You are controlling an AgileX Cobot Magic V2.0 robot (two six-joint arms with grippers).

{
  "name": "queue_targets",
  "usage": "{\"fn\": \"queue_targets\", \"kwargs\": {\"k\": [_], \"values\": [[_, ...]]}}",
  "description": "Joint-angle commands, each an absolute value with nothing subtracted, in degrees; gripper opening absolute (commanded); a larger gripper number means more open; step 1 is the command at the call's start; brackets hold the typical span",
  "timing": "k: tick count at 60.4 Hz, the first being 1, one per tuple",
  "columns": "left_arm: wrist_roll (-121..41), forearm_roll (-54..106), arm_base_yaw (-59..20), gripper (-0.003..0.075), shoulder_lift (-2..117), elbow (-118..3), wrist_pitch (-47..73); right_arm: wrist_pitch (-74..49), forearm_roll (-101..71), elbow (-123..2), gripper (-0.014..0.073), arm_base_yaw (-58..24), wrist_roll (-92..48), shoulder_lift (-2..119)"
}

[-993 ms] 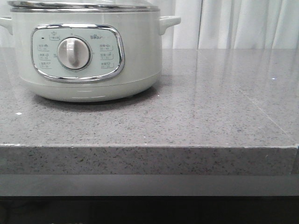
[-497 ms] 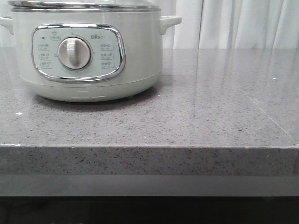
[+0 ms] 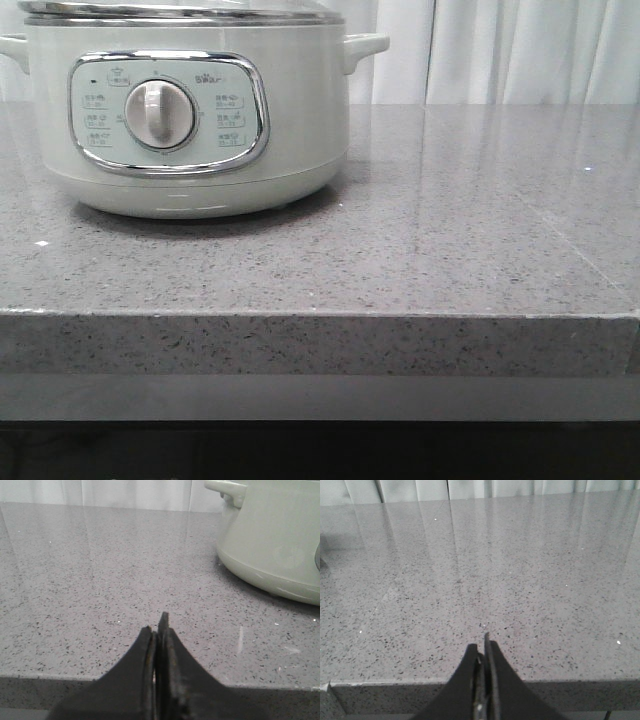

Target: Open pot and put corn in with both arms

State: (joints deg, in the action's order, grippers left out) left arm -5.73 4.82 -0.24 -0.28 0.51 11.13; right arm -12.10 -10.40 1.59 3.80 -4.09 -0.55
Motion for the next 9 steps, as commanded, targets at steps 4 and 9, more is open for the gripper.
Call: {"fn": "queue_targets", "kwargs": {"k": [4, 9], "values": [[-5.4, 5.3, -0.1, -0.0018, -1.6, 0.5, 6.2, -7.8, -9.9, 1.4, -0.0068, 4.1, -4.1, -1.5], [-5.4, 5.3, -0.1, -0.0018, -1.6, 0.5, 6.2, -7.8, -9.9, 1.4, -0.0068, 4.1, -4.1, -1.5]]}}
